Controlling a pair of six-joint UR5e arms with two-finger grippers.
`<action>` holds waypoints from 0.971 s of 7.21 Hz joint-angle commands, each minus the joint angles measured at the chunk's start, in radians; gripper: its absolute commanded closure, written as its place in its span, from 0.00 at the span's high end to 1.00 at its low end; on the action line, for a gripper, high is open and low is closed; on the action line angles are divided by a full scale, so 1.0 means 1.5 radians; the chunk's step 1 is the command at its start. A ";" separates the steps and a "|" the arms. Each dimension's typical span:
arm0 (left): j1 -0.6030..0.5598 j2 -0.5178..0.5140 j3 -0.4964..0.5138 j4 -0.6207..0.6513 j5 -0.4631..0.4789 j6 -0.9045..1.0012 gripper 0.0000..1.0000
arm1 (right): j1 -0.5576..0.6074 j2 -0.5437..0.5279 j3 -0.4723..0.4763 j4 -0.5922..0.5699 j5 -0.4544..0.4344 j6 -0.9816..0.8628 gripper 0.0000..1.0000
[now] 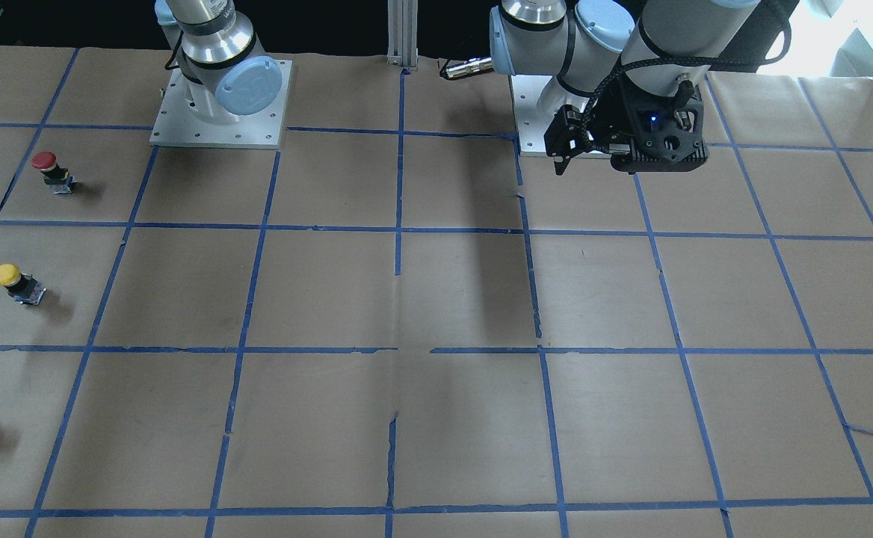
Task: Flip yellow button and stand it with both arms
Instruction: 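Open the right gripper and release the standing yellow button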
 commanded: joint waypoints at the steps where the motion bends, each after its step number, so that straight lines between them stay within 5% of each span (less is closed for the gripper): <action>1: 0.000 0.006 -0.001 0.000 -0.006 0.000 1.00 | 0.052 -0.001 -0.140 0.141 -0.042 0.017 0.99; 4: 0.001 0.010 -0.001 0.000 -0.005 -0.001 1.00 | 0.160 -0.003 -0.314 0.392 -0.099 0.076 0.99; 7: 0.001 0.010 -0.001 0.000 -0.004 -0.001 1.00 | 0.360 -0.044 -0.347 0.449 -0.194 0.255 0.99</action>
